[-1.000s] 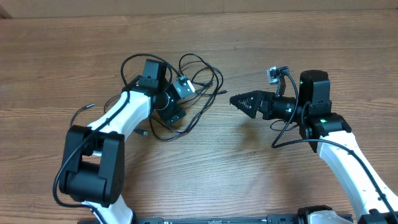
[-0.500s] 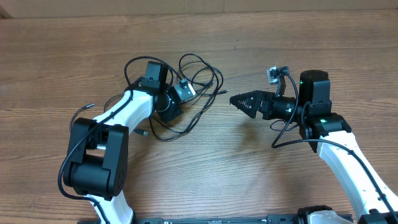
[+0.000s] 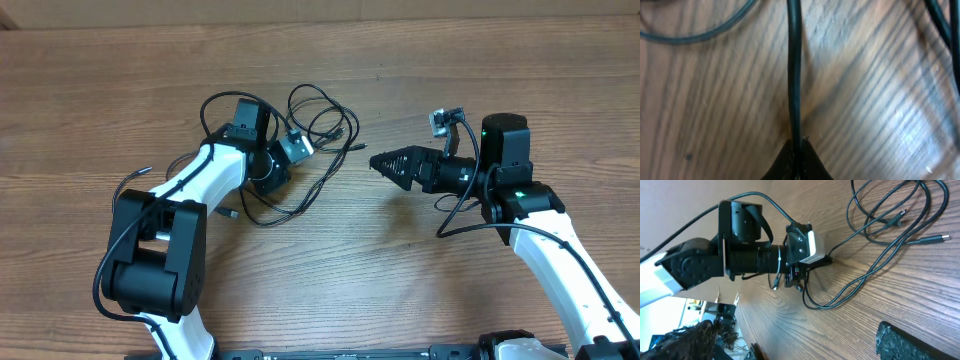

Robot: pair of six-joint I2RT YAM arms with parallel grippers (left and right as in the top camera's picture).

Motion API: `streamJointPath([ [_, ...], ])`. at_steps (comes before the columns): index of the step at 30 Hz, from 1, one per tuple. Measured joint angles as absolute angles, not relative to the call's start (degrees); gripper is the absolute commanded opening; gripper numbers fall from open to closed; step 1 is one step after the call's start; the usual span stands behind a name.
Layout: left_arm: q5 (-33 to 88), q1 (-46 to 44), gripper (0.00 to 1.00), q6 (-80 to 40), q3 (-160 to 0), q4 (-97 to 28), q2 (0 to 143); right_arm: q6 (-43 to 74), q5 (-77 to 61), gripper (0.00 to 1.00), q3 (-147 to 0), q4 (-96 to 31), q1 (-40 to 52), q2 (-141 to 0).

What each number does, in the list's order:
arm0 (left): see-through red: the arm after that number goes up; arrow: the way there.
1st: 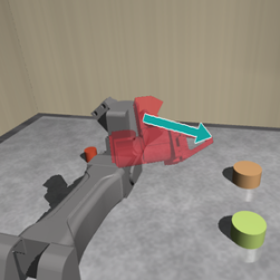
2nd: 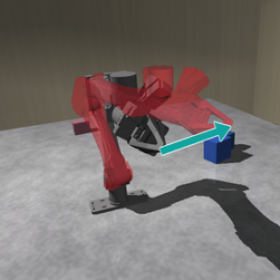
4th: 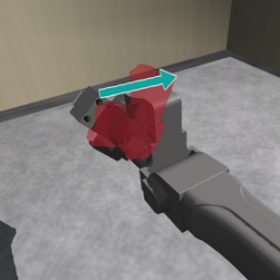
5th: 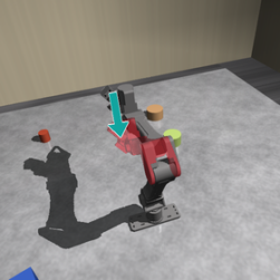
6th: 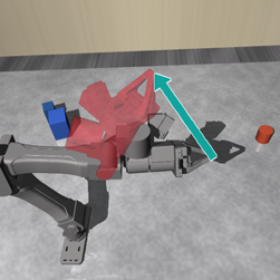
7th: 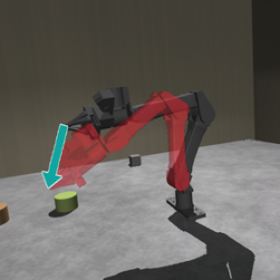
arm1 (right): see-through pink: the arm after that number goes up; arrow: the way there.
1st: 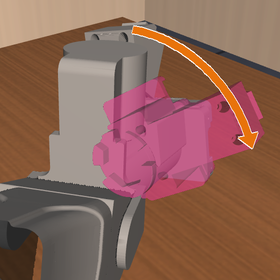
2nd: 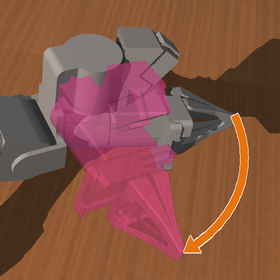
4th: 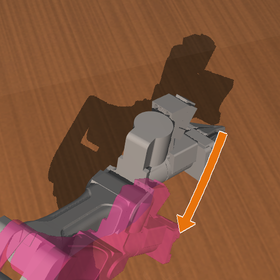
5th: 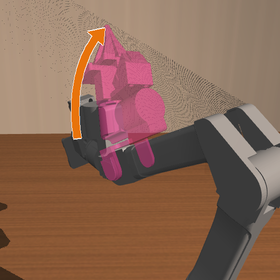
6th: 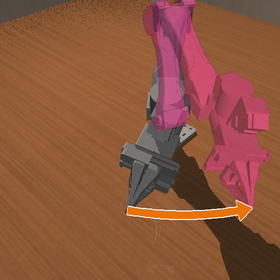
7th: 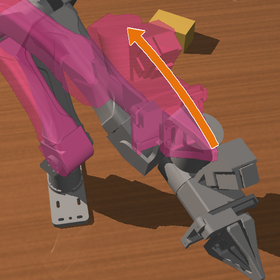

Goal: Untangle cables
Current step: 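Lift the left gripper with a cable strand up and leftward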

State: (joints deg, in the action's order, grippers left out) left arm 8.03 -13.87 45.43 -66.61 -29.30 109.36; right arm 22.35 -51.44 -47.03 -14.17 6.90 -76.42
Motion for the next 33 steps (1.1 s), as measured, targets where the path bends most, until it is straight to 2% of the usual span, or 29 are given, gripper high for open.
streamJointPath([
  [7, 3.7, -13.8, 0.04, 44.3, -76.2, -42.0, 103.1, 22.5, -51.4, 1.00, -47.0, -14.2, 6.9, -76.4],
  [12, 2.8, -13.8, 0.04, 42.1, -85.4, -45.6, 95.4, 22.4, -51.4, 1.00, -47.0, -14.2, 6.9, -76.4],
  [25, 1.3, -13.9, 0.04, 40.5, -97.7, -46.3, 81.7, 20.5, -50.6, 1.00, -47.0, -11.7, 6.9, -76.4],
  [33, -6.2, -13.9, 0.04, 45.0, -99.9, -38.0, 78.0, 20.3, -50.6, 1.00, -47.0, -11.7, 6.9, -76.4],
])
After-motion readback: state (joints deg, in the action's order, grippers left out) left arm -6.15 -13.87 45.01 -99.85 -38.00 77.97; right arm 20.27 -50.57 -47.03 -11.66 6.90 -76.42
